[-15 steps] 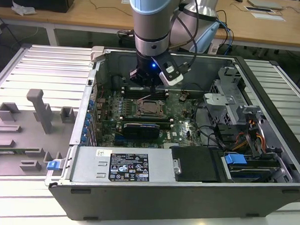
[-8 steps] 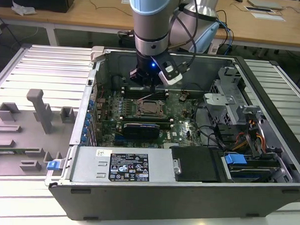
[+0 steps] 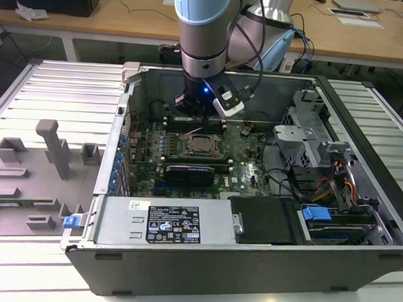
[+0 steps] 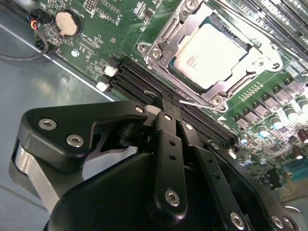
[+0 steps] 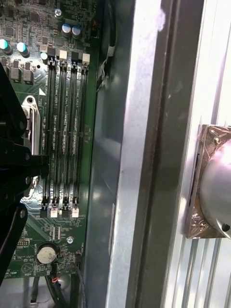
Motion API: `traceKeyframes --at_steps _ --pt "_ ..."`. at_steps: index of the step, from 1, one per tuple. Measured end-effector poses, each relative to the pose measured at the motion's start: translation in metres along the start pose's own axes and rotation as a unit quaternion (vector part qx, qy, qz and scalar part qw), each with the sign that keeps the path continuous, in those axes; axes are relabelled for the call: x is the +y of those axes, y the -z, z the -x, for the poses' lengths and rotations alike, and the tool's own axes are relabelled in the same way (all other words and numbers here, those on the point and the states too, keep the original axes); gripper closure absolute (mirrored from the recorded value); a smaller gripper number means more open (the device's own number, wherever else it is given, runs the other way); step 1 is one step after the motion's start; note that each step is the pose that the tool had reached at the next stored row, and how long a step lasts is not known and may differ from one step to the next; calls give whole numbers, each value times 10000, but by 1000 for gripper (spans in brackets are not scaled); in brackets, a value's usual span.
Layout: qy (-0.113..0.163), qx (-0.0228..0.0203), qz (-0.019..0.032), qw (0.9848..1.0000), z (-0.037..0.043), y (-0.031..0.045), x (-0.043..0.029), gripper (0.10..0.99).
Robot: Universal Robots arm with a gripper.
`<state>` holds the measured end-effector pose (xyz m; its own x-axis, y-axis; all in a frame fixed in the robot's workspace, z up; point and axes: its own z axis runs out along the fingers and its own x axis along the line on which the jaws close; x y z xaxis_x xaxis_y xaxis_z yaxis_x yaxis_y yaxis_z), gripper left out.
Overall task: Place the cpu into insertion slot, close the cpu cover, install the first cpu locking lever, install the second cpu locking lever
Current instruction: 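Install the first cpu locking lever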
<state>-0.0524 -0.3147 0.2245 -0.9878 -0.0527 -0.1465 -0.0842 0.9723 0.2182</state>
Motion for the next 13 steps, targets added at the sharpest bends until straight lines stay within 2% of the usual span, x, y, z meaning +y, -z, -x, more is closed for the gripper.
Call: traceKeyframes --at_steps 7,8,9,11,13 --pt "-5 -2 -4 10000 0 -16 -4 980" --pt "-13 -5 -17 10000 -3 -30 -7 980" --pt "-20 -7 -59 10000 -5 -40 -8 980" --pt "-22 -22 -105 9999 -6 -49 -8 980" --pt "-21 -86 -146 9999 -7 -62 -9 980"
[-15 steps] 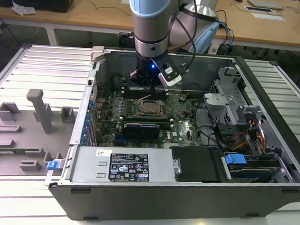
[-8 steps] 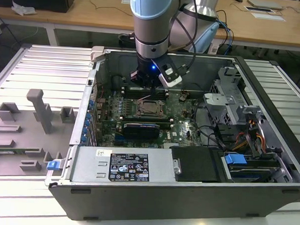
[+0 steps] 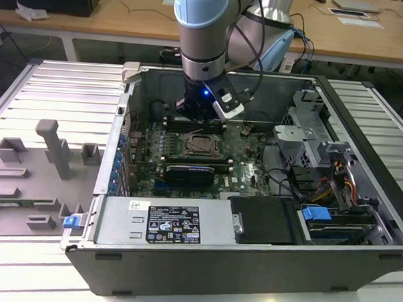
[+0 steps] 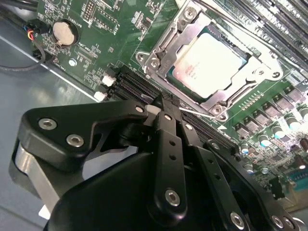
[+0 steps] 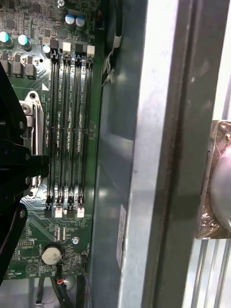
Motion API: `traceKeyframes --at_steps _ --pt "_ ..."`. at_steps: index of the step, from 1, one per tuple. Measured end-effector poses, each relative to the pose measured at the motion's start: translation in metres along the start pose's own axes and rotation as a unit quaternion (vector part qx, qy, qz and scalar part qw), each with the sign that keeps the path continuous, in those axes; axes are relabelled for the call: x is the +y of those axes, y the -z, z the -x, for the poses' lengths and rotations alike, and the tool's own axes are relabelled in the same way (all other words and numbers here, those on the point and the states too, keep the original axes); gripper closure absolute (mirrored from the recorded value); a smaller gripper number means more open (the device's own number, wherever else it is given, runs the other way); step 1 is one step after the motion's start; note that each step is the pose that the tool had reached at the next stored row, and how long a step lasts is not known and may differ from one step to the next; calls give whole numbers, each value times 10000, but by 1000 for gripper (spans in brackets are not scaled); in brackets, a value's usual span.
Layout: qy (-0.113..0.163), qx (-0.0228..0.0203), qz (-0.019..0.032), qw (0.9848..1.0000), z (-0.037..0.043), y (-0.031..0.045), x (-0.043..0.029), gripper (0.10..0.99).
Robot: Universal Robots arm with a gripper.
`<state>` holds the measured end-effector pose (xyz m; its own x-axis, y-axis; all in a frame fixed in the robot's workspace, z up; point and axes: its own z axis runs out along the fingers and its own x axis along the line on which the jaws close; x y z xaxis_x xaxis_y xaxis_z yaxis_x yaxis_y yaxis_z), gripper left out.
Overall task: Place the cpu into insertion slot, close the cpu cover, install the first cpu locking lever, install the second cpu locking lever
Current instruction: 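Install the first cpu locking lever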
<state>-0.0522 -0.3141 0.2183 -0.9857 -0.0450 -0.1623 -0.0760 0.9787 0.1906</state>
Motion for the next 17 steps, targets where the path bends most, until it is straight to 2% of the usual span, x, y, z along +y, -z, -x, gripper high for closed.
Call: traceKeyframes --at_steps 6,8,12,17 --pt "-67 -25 -25 10000 -1 -16 38 980" --pt "-72 -30 -62 9999 -1 -28 67 980" --pt "-96 -123 -110 9998 -24 -51 81 980" --pt "-243 -164 -143 9995 -34 -69 98 980"
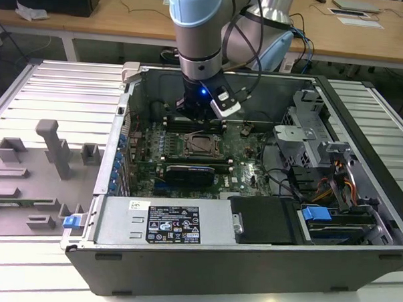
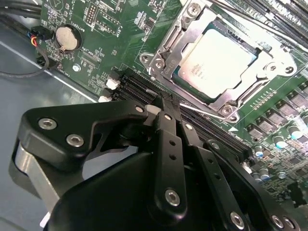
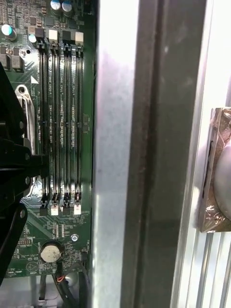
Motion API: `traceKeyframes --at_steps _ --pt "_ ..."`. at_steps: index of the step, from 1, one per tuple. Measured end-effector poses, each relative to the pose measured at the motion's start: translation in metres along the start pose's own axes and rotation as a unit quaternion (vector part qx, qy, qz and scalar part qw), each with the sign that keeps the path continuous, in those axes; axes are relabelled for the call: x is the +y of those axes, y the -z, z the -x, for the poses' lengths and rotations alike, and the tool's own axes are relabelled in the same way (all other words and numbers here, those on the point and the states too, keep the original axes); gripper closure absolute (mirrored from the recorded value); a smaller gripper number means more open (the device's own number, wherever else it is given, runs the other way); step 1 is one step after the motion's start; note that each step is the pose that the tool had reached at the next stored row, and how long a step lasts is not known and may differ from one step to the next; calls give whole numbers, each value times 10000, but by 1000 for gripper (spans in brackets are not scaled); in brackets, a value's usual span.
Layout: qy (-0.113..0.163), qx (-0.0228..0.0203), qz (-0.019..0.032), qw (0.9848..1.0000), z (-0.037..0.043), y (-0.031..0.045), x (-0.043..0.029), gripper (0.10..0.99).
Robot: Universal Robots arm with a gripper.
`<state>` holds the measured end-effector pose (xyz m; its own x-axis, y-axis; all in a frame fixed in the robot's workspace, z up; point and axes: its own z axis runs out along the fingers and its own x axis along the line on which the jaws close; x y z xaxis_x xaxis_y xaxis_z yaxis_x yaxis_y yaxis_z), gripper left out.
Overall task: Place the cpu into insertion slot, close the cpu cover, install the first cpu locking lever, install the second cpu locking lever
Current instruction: 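Install the first cpu locking lever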
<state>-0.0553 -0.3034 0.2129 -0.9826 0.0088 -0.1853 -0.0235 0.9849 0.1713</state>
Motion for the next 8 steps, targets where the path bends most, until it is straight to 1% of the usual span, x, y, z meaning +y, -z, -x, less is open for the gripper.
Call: traceKeyframes --at_steps 1,5,8 --pt "-71 -13 -13 10000 -2 -7 4 980" --pt "-212 -38 -40 9998 -6 -23 18 980" --pt "-260 -46 -50 9996 -13 -31 42 980"
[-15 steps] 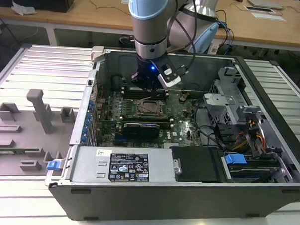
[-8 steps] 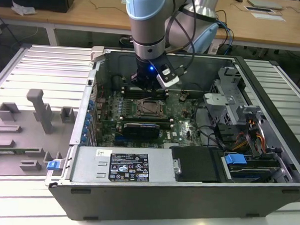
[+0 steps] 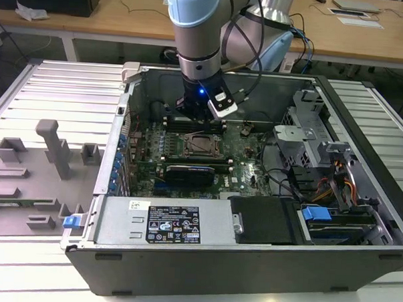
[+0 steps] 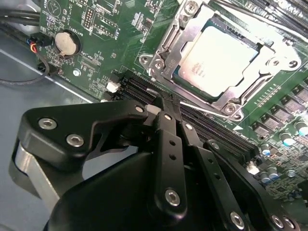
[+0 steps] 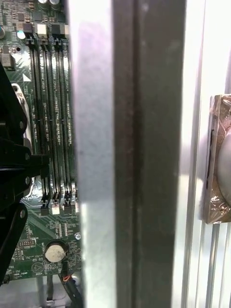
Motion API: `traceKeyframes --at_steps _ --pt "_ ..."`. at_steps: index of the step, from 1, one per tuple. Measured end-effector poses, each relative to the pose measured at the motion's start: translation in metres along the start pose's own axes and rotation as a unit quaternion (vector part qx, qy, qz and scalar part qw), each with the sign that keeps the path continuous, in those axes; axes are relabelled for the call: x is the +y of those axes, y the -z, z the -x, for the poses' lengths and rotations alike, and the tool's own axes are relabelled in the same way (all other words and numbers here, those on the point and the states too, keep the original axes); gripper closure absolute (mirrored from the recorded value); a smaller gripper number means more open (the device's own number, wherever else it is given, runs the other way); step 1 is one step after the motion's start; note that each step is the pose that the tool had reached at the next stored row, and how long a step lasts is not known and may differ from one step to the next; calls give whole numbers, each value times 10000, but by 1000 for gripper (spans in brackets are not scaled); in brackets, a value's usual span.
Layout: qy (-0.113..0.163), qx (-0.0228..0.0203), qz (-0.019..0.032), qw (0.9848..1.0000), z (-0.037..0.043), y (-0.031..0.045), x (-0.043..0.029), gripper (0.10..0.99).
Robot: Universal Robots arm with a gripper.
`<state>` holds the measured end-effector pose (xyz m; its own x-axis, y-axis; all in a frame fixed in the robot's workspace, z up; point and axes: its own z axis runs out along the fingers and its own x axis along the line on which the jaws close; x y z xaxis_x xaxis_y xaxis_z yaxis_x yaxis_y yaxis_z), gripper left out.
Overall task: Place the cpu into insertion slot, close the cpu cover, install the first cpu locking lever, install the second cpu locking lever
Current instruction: 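Install the first cpu locking lever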
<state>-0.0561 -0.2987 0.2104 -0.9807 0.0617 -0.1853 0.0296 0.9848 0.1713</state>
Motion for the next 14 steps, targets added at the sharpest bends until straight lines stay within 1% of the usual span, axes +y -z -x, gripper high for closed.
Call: traceKeyframes --at_steps 3,4,6,11,14 --pt "-83 -16 -14 10000 -4 -10 14 980" --pt "-198 -35 -37 9998 -6 -18 14 980" --pt "-287 -51 -55 9996 -8 -25 16 980" --pt "-387 -69 -73 9992 -22 -42 60 980" --pt "-473 -84 -90 9988 -24 -49 61 980"
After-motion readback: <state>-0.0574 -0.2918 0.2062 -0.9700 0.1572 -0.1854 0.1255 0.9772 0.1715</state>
